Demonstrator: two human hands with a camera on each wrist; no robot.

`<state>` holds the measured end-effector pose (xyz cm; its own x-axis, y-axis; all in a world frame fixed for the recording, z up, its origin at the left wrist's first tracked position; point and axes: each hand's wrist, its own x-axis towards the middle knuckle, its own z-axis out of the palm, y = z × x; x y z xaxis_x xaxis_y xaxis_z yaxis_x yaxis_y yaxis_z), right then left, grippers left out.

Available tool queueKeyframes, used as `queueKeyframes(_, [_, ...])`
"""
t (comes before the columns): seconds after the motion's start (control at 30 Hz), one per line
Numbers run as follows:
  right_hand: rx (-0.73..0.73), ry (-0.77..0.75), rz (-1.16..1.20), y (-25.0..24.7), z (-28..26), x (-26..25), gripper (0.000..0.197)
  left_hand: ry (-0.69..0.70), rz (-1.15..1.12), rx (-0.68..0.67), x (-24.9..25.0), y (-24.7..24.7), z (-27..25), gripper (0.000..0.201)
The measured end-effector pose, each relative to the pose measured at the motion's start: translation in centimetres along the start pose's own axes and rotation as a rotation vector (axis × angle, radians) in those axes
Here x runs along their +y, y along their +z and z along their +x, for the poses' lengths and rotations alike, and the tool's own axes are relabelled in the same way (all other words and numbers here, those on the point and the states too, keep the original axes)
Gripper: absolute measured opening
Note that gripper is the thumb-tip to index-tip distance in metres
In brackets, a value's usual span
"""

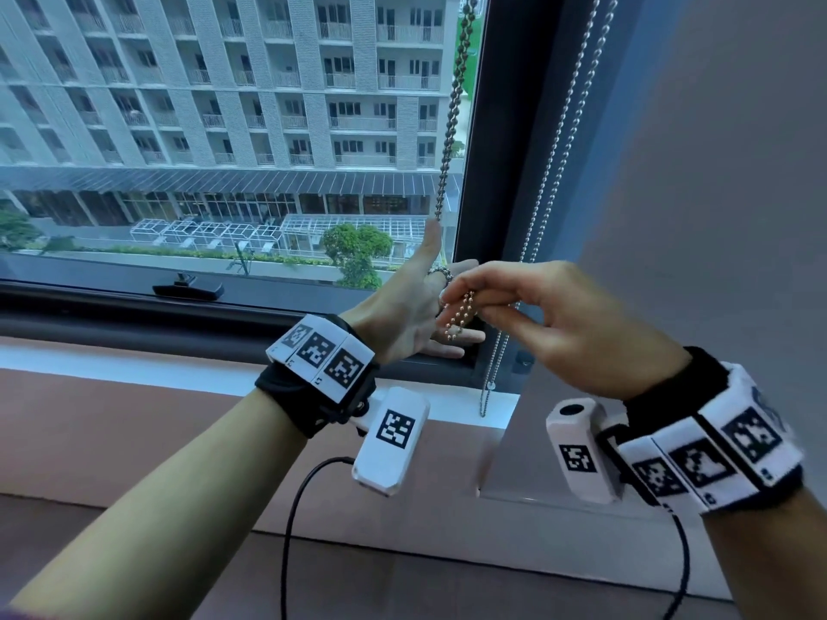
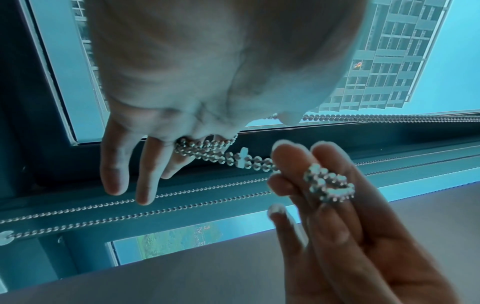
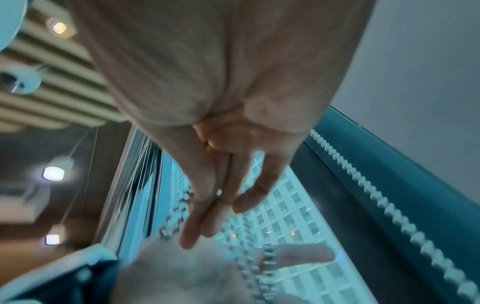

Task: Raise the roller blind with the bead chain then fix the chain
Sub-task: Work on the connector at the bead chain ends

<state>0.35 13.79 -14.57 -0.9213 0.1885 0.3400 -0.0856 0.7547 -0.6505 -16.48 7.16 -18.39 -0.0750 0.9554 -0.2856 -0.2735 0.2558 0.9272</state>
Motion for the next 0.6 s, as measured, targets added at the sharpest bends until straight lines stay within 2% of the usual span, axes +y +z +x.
queueKeyframes(0.07, [0.078,-0.043,-0.073,0.1,0.5,0.4,0.019,0.001,0.013,-0.012,-0.1,0.0,-0.1,0.098])
queueKeyframes(0.17, [0.182,-0.09,-0.199,0.0,0.9,0.6,0.012,-0.013,0.006,-0.032,-0.2,0.0,-0.3,0.098])
queueKeyframes(0.3, [0.318,-0.148,-0.296,0.1,1.4,0.8,0.023,-0.017,0.039,-0.047,-0.4,0.3,-0.5,0.096])
queueKeyframes(0.37, [0.367,-0.102,-0.105,0.8,1.8,1.2,0.028,-0.007,0.045,-0.05,-0.4,0.6,-0.7,0.091])
queueKeyframes(0.47, [0.327,0.046,0.337,2.1,1.8,2.0,0.031,-0.012,0.007,-0.049,-0.5,0.8,-0.6,0.085])
queueKeyframes(0.53, [0.308,0.144,0.321,2.9,1.5,3.0,0.031,0.0,-0.047,-0.065,-0.4,0.5,-0.7,0.082])
queueKeyframes(0.6, [0.289,0.189,0.113,3.8,1.2,4.0,0.031,0.002,-0.107,-0.12,-0.5,0.0,-0.5,0.092])
